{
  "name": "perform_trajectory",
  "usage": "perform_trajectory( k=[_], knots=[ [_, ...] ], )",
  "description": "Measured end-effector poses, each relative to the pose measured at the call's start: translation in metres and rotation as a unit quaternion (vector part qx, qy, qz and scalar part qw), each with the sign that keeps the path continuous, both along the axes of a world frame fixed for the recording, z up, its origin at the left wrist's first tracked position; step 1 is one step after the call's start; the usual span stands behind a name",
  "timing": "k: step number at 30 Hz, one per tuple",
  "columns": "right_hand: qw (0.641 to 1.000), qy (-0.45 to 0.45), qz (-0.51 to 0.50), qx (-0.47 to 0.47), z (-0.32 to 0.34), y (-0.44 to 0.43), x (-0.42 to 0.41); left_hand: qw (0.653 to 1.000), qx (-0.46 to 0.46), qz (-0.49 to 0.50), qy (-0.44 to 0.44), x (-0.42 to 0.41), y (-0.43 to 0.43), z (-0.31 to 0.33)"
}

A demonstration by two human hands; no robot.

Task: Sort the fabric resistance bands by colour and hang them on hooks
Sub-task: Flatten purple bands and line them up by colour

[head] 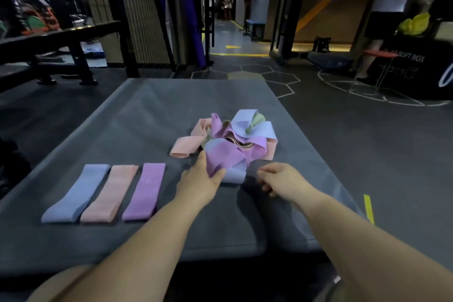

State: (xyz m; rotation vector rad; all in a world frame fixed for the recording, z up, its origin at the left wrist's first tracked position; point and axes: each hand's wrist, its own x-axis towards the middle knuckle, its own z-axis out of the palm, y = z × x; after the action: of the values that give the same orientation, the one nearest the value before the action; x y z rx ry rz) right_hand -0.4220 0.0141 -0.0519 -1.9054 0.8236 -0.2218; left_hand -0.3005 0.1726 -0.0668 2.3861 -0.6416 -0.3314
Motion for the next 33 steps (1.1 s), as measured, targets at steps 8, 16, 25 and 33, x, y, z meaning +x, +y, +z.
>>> perform_trajectory(
  k=[8,16,25,33],
  knots=[
    [0.997,-0.029,0.022,0.064,0.008,0.008,0.007,0.995,-0.047,0.024,-0.082,-0.009,0.001,0.0],
    [0.996,-0.032,0.039,0.068,0.006,0.022,0.015,0.998,0.024,0.0,-0.051,-0.011,0.011,0.01],
    [0.991,-0.058,0.019,0.123,0.007,0.029,0.017,0.998,-0.033,-0.054,-0.024,-0.019,0.019,0.022],
    [0.935,-0.144,-0.03,0.321,0.006,0.03,0.023,0.988,-0.037,-0.141,0.047,-0.028,0.019,0.017]
  ],
)
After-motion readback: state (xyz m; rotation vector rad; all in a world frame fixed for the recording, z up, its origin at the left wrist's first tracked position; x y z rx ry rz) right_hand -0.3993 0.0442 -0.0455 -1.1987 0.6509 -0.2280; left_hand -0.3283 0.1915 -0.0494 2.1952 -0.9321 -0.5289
